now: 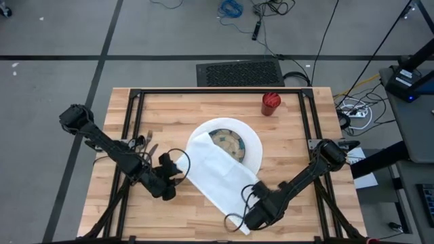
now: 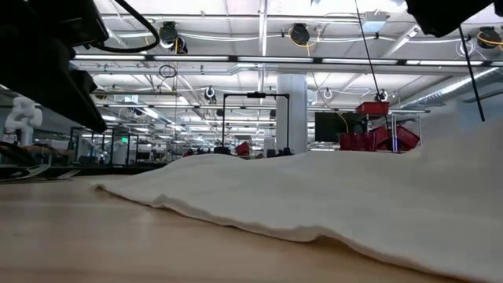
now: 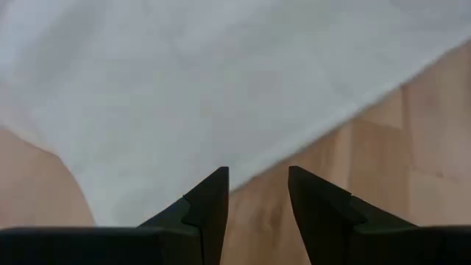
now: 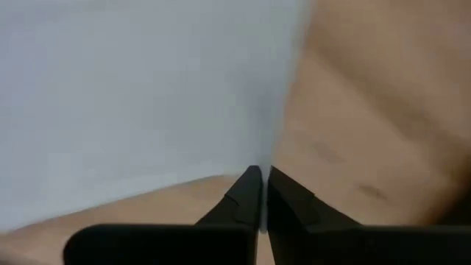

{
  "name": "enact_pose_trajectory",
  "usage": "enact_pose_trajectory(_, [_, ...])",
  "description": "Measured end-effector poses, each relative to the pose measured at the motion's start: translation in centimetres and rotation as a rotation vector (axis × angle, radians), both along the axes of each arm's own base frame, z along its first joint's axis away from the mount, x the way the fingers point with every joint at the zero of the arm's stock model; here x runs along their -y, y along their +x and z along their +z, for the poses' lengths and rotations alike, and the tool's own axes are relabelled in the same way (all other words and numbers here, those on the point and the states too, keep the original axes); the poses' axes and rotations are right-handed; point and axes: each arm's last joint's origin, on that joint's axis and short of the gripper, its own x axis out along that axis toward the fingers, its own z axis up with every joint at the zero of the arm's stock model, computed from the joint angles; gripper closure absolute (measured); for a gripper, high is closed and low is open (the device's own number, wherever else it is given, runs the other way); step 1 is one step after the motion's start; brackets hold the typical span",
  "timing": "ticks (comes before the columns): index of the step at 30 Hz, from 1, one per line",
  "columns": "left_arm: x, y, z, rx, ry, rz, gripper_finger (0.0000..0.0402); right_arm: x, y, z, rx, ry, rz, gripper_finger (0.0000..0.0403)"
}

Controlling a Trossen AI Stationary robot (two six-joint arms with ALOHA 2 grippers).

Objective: Set table place
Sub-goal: Fold the white table napkin

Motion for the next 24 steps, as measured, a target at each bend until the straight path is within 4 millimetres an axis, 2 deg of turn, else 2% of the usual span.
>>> enact_pose_trajectory(4, [-0.9,0.6,-0.3,-0.015,0.031,0.027,0.0274,1.1,-1.6,0.6,-0.149,-0.147,-0.108,0.0403])
enact_pose_trajectory(9, [-1.8,1.7,-1.3,-0.056,0.080,0.060,0.0274,1.4,-1.7,-0.3,-0.152,-0.139,-0.033,0.0403])
enact_pose_trajectory(13, [-2.3,2.7,-2.5,-0.071,0.105,0.076,0.0274,2.1,-2.4,-1.8,-0.209,-0.185,-0.014,0.0403])
enact_pose_trajectory(17, [-2.6,3.5,-3.9,-0.107,0.136,0.087,0.0274,2.4,-2.8,-2.5,-0.214,-0.220,0.010,0.0398])
enact_pose_trajectory(20, [-2.7,3.8,-5.0,-0.149,0.140,0.088,0.0274,2.3,-2.6,-2.5,-0.165,-0.236,0.051,0.0368])
enact_pose_trajectory(24, [-2.5,3.9,-5.8,-0.177,0.116,0.090,0.0274,2.7,-3.0,-2.0,-0.223,-0.264,0.086,0.0301])
